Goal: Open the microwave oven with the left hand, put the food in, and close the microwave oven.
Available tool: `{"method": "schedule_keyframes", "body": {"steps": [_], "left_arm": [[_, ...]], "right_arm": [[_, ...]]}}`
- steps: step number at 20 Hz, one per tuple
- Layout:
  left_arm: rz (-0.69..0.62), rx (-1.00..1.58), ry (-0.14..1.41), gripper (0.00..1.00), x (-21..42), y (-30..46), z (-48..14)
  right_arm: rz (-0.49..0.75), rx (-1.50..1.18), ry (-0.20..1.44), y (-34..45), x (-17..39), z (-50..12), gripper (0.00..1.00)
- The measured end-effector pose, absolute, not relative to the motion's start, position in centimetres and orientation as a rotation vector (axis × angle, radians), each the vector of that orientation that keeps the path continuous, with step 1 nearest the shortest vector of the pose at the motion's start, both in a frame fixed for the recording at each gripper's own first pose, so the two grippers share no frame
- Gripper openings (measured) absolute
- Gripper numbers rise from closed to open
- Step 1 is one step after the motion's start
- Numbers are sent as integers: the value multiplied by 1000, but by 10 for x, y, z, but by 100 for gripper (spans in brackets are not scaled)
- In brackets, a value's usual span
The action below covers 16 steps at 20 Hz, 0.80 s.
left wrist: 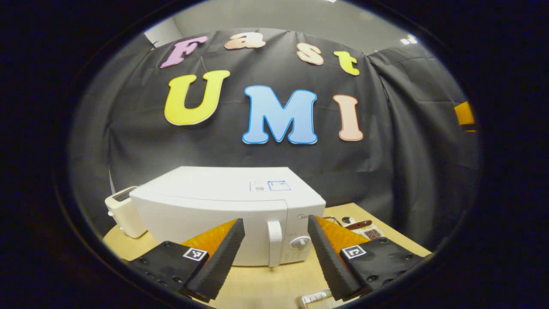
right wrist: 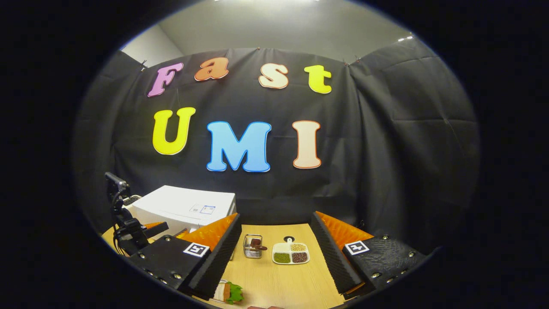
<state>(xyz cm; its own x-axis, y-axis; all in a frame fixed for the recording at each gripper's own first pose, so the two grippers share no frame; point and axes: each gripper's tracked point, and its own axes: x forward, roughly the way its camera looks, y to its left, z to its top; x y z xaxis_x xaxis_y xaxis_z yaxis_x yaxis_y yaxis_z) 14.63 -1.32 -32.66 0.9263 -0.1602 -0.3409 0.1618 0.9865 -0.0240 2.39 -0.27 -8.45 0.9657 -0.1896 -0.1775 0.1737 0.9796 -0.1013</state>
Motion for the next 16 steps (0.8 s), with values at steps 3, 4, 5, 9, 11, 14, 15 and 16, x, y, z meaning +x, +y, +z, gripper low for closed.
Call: {"method": "schedule_keyframes", "body": {"steps": [3, 4, 5, 9, 11, 14, 15, 16], "left_arm": [[-158, 0, 427, 98, 161, -15, -369], [-157, -10, 453, 98, 166, -16, -382], [-156, -20, 483, 98, 170, -17, -394], [-134, -48, 546, 72, 177, -13, -415], [-149, -53, 557, 49, 178, -22, -418], [-154, 17, 564, 28, 178, -20, -417], [-159, 16, 568, 28, 177, -21, -415], [-170, 20, 578, 23, 175, -21, -417]], "right_arm": [[-204, -87, 220, -13, 27, -95, 99], [-208, -90, 228, -16, 28, -97, 99], [-213, -92, 232, -18, 29, -96, 99], [-224, -97, 239, -24, 31, -99, 99], [-225, -97, 245, -25, 31, -101, 99], [-220, -90, 253, -25, 32, -104, 99], [-217, -87, 255, -24, 32, -104, 99], [-214, -85, 254, -24, 32, -105, 99]]}}
